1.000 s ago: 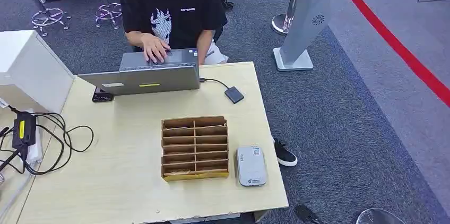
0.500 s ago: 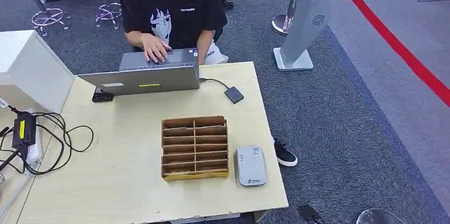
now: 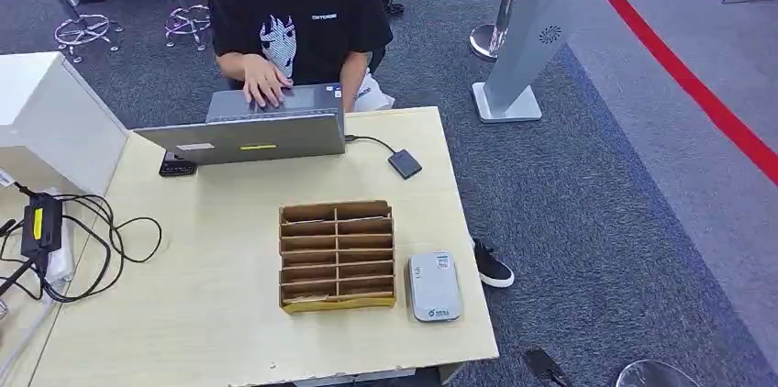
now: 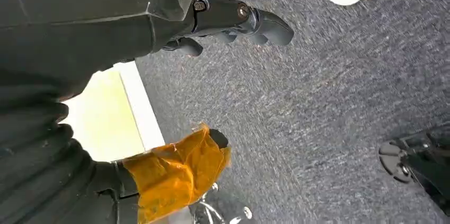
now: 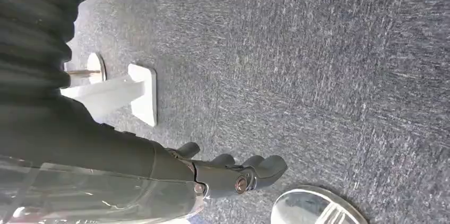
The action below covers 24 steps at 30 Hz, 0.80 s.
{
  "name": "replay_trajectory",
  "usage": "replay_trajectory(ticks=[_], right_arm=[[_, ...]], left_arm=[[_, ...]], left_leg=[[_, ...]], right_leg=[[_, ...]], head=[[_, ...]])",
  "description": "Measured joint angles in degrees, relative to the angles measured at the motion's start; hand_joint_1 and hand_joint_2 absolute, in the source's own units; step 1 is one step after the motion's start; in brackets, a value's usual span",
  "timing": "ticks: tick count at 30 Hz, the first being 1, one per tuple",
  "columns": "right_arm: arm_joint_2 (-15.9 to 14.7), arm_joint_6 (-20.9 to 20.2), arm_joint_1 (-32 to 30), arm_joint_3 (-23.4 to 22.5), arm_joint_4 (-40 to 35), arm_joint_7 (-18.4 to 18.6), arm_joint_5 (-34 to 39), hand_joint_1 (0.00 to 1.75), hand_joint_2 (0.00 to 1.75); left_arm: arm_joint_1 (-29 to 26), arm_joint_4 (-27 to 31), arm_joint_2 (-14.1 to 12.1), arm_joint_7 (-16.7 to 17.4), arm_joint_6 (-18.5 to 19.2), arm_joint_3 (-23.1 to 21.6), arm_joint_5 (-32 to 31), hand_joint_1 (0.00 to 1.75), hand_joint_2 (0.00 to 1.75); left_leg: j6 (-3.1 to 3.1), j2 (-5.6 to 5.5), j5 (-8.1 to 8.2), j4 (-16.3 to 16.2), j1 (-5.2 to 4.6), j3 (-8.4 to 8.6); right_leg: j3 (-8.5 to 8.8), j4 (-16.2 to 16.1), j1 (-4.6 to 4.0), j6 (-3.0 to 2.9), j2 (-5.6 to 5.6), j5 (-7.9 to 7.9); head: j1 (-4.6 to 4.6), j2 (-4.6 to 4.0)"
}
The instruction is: Pass the card to the sensor for recognition and then transmit it.
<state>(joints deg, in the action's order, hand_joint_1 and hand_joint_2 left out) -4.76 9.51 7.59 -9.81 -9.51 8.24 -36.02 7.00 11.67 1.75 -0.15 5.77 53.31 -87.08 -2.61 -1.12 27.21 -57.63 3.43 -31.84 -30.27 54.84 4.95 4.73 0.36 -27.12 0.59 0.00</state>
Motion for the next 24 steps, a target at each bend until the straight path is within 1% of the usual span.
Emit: replay_trajectory(ticks=[5,7,8,9,10,11,12,13,14,15,17,18,19,20,21,22,23,24], right_arm=[[0.0,-0.3,0.0,0.0,0.0,0.0,0.0,0.00,1.75],[0.0,-3.6,0.0,0.0,0.0,-0.4,-0.2,0.00,1.75],[0.0,-5.3,0.0,0.0,0.0,-0.4,-0.2,0.00,1.75],[0.0,-6.4,0.0,0.0,0.0,-0.1,-0.1,0.00,1.75],[0.2,-6.1,-0.1,-0.1,0.0,0.3,0.0,0.00,1.75],[0.4,-5.2,-0.2,-0.2,0.0,0.5,0.0,0.00,1.75],[0.4,-3.7,-0.3,-0.5,0.0,0.7,0.0,0.00,1.75],[0.4,-2.2,-0.4,-0.8,0.0,0.7,0.0,0.00,1.75],[0.4,-0.7,-0.5,-1.2,0.0,0.3,0.0,0.00,1.75],[0.4,-0.3,-0.6,-1.4,0.0,-0.4,-0.1,0.00,1.75],[0.2,-2.4,-0.5,-1.5,0.0,-1.6,-1.2,0.00,1.75],[0.2,-4.4,-0.4,-1.5,0.0,-1.9,-1.9,0.00,1.75],[0.2,-6.2,-0.1,-1.5,0.0,-2.1,-2.5,0.00,1.75],[0.4,-6.9,0.1,-1.4,0.0,-1.8,-3.0,0.00,1.75],[0.6,-6.2,0.2,-1.3,0.0,-1.2,-3.2,0.00,1.75],[0.7,-4.7,0.2,-1.3,0.0,-1.0,-3.2,0.00,1.75],[0.8,-3.2,0.2,-1.3,0.0,-1.1,-2.9,0.00,1.75],[0.8,-2.7,0.2,-1.4,0.0,-1.4,-2.7,0.00,1.75]], left_arm=[[0.0,0.0,0.0,-0.2,0.4,0.0,-0.3,0.00,1.75],[0.0,0.0,0.1,-1.2,2.2,-0.5,-1.0,0.00,1.75],[0.0,0.0,0.3,-1.0,1.8,-0.9,-1.1,0.00,1.75],[0.1,0.0,0.4,0.6,0.2,-1.2,-1.1,0.00,1.75],[0.1,0.0,0.7,3.5,-2.9,-1.6,-1.0,0.00,1.75],[0.2,0.0,0.9,6.2,-6.4,-1.6,-0.9,0.00,1.75],[0.3,0.0,0.8,8.0,-9.0,-1.6,-0.5,0.00,1.75],[0.4,0.0,0.3,8.5,-10.1,-1.6,0.1,0.00,1.75],[0.4,0.0,-0.1,8.3,-9.7,-1.6,0.9,0.00,1.75],[0.4,0.0,-0.6,7.3,-8.5,-1.6,1.5,0.00,1.75],[0.1,0.0,-1.1,4.0,-3.9,-1.6,1.7,0.00,1.75],[0.1,0.0,-1.2,2.5,-0.6,-1.6,1.3,0.00,1.75],[0.1,0.0,-1.1,2.9,1.6,-1.6,0.7,0.00,1.75],[0.0,0.0,-0.8,4.1,2.0,-1.6,0.2,0.00,1.75],[-0.3,0.0,-0.4,5.2,0.3,-1.6,0.5,0.00,1.75],[-0.5,0.0,0.0,6.0,-2.3,-1.6,1.4,0.00,1.75],[-0.6,0.0,0.2,6.1,-4.1,-1.4,2.3,0.00,1.75],[-0.7,0.0,0.0,5.9,-4.6,-1.0,3.0,0.00,1.75]], left_leg=[[0.00,0.00,0.00,0.0,0.00,-0.01],[0.00,0.00,0.00,0.0,0.00,0.00],[0.00,0.00,0.00,0.0,0.00,0.01],[0.00,0.00,0.00,0.0,0.00,0.00],[0.00,0.00,0.00,0.0,0.00,0.00],[0.00,-0.01,0.00,0.0,0.00,0.01],[0.00,0.00,0.00,0.0,0.00,0.01],[0.00,0.00,0.00,0.0,0.00,0.01],[0.00,0.00,0.00,0.0,0.00,0.01],[0.00,0.01,0.00,0.0,0.00,0.01],[0.00,0.01,0.00,0.0,0.00,-0.01],[0.00,0.00,0.00,0.0,0.00,-0.02],[0.00,0.00,0.00,0.0,0.00,-0.03],[0.00,0.00,0.00,0.0,-0.01,-0.02],[0.00,0.01,0.00,0.0,-0.01,-0.02],[0.00,-0.01,0.00,0.0,-0.01,-0.03],[0.00,-0.01,0.00,0.0,-0.01,-0.03],[0.00,-0.01,0.00,0.0,-0.01,-0.03]], right_leg=[[0.01,0.0,0.00,0.00,0.00,0.00],[0.00,0.0,0.00,0.00,0.00,0.00],[0.00,0.0,0.00,0.00,0.00,0.00],[0.00,0.0,0.00,0.00,0.00,0.00],[-0.01,0.0,0.00,0.00,-0.01,0.00],[0.00,0.0,0.00,0.00,-0.01,0.00],[0.00,0.0,0.00,0.00,0.00,0.00],[0.00,0.0,0.00,0.00,0.00,0.00],[0.00,0.0,0.00,0.00,0.01,0.00],[0.00,0.0,0.00,0.00,0.01,0.00],[0.00,0.0,0.00,0.00,0.01,0.00],[0.01,0.0,0.00,0.00,-0.01,0.00],[0.02,0.0,0.00,0.00,-0.02,0.00],[0.02,0.0,0.02,0.00,-0.01,0.00],[0.02,0.0,0.02,0.00,0.00,0.00],[0.02,0.0,0.02,0.00,-0.02,0.00],[0.02,0.0,0.01,0.00,-0.02,0.00],[0.01,0.0,0.01,0.00,-0.02,0.00]], head=[[0.00,0.00],[0.00,0.00],[0.02,0.00],[0.00,0.00],[0.02,0.00],[-0.02,0.00],[0.02,0.00],[0.00,0.00],[0.02,0.00],[0.02,0.00],[0.04,0.00],[-0.02,0.00],[0.00,0.00],[0.00,0.00],[0.00,0.00],[-0.04,0.00],[-0.04,0.00],[0.00,0.00]])
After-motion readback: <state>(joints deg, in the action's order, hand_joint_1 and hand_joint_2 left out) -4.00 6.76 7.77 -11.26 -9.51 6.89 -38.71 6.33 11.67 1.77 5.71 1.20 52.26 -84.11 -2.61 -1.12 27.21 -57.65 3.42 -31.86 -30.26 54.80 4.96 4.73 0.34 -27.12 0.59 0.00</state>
